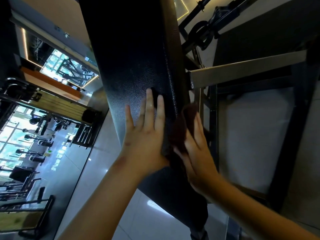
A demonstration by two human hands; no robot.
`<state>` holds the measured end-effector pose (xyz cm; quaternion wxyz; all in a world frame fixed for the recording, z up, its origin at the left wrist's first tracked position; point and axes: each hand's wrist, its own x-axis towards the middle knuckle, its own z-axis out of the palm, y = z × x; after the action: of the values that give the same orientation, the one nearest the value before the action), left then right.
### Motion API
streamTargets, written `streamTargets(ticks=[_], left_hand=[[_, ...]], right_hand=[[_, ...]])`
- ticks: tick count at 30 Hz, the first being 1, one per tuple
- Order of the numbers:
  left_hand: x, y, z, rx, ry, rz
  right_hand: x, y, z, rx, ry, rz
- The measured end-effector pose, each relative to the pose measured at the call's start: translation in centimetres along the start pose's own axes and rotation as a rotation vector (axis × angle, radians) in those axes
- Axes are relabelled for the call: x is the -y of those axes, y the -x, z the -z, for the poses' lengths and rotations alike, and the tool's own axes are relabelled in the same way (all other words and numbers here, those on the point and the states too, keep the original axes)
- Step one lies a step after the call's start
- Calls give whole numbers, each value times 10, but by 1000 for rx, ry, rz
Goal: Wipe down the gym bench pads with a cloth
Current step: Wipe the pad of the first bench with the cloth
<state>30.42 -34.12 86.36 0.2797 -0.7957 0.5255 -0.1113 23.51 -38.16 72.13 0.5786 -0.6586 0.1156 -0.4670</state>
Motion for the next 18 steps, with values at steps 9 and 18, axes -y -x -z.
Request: streamTargets(ticks=[9,18], left_hand=[[-18,25,-39,-47,111,12],[-28,25,-49,-18,87,20]], right_hand=[[1,-35,5,-49,45,43],[17,-142,22,-131,45,77]])
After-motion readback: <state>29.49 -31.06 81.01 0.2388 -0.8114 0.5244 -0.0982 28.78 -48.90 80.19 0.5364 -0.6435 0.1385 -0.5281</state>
